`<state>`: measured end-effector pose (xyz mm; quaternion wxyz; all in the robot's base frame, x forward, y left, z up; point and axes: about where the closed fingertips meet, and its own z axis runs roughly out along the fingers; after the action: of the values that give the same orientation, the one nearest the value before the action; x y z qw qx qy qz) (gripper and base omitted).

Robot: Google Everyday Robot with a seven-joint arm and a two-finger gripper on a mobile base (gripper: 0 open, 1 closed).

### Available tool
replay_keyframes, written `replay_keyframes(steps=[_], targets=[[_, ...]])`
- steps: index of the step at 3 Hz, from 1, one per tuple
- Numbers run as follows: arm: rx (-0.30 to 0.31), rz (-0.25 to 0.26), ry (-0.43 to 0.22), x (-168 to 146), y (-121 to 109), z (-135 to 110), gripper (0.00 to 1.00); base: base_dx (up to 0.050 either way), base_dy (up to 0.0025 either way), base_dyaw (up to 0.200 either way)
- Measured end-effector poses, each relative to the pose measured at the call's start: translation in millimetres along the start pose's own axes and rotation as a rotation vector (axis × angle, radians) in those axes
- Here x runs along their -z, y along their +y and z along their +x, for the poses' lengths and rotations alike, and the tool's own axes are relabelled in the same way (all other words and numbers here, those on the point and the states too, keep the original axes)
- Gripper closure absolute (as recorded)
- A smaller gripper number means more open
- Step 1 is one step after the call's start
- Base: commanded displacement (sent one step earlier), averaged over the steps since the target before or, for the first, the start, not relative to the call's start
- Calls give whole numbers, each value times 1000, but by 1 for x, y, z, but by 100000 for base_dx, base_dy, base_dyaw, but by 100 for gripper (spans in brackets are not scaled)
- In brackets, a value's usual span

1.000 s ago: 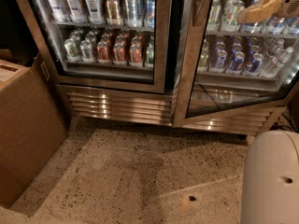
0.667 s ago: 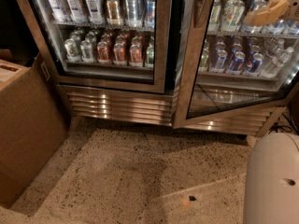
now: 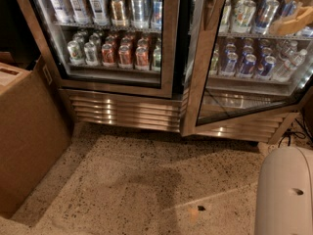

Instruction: Open right fridge door

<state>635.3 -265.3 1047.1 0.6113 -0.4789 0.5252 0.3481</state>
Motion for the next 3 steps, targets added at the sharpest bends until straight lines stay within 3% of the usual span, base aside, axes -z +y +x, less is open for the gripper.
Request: replay_keyframes(steps=[1, 2, 3], targets=[[10, -2, 15, 9, 16, 2, 0, 0, 0, 0], [-52, -7, 33, 8, 59, 38, 0, 0, 0, 0], [8, -4, 29, 5, 73, 24, 0, 0, 0, 0]])
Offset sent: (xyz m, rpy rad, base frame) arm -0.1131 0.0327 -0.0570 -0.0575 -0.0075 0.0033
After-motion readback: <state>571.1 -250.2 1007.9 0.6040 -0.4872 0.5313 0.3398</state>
